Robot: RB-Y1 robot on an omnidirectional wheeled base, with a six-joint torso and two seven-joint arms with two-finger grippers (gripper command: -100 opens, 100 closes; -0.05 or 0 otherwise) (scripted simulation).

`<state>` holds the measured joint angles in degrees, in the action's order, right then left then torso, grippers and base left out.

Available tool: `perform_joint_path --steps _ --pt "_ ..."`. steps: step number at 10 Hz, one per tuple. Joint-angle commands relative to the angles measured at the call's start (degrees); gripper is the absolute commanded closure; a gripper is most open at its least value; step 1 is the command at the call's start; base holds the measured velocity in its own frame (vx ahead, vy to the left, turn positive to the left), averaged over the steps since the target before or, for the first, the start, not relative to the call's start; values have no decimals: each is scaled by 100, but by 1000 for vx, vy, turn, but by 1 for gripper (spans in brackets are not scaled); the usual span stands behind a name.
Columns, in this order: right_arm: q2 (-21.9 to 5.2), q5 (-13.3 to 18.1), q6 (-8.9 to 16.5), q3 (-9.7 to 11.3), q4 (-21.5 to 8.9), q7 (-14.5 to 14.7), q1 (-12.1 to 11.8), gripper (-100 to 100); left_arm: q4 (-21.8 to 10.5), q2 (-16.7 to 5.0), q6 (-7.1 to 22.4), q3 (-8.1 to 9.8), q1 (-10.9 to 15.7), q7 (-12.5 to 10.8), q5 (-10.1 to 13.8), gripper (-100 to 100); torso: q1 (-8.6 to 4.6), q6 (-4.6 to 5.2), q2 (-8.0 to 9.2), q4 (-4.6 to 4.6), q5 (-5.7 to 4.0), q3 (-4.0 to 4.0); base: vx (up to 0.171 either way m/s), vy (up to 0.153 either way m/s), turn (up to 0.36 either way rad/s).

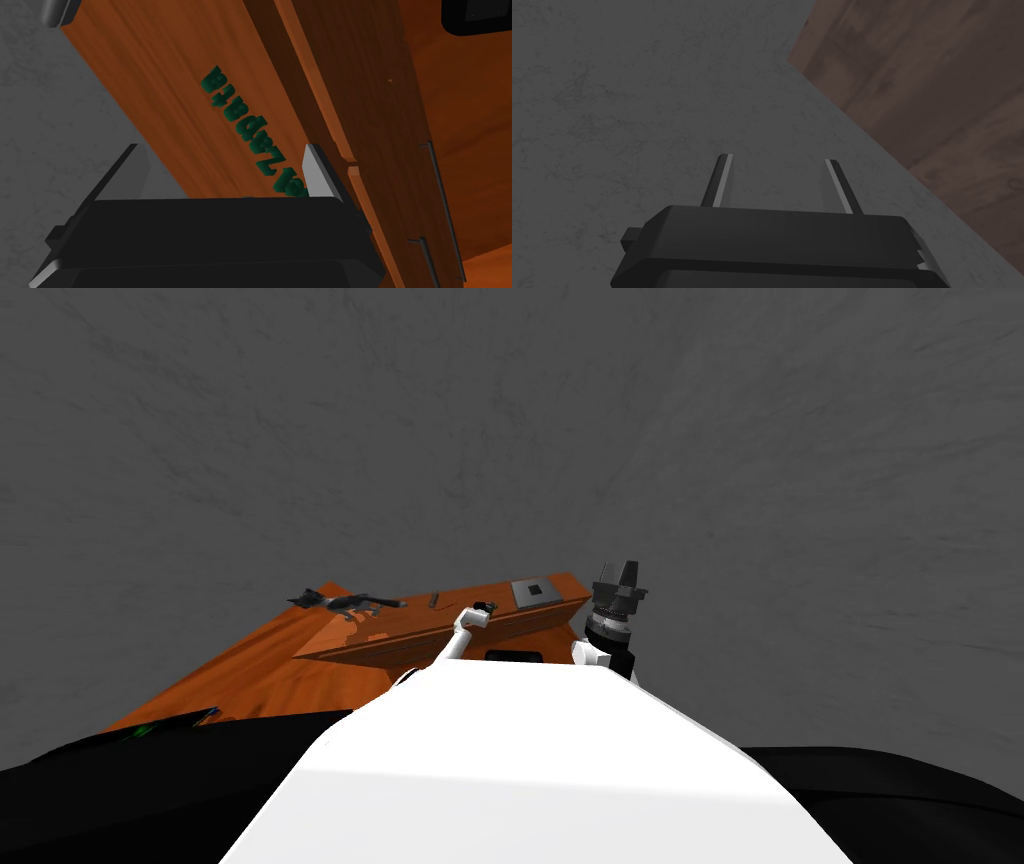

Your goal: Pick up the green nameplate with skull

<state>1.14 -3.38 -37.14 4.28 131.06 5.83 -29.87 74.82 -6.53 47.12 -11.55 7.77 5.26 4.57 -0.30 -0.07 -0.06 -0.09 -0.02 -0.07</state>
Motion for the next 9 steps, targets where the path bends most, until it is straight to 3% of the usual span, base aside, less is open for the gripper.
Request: perform_joint_path --steps 1,6,7,8,9 --pt "0 0 0 0 0 0 0 0 -43 -43 144 202 -71 -66 -17 -100 0 0 0 0 0 0 12 21 -123" --pt "-2 0 0 -2 0 0 -2 0 -17 -235 313 759 -327 -176 -144 -100 65 -3 -44 -9 15 -25 65 76 -72" --pt "-2 0 0 -2 0 0 -2 0 16 -218 325 694 -301 -160 -118 -100 63 -3 -40 -9 14 -24 22 34 -9" --pt "-1 0 0 -1 0 0 -1 0 16 -226 333 708 -303 -162 -118 0 46 -2 -29 -7 12 -17 5 7 1" --pt "-1 0 0 -1 0 0 -1 0 -172 -208 142 717 -284 -165 -141 -100 35 -2 -21 -5 9 -13 18 4 -15"
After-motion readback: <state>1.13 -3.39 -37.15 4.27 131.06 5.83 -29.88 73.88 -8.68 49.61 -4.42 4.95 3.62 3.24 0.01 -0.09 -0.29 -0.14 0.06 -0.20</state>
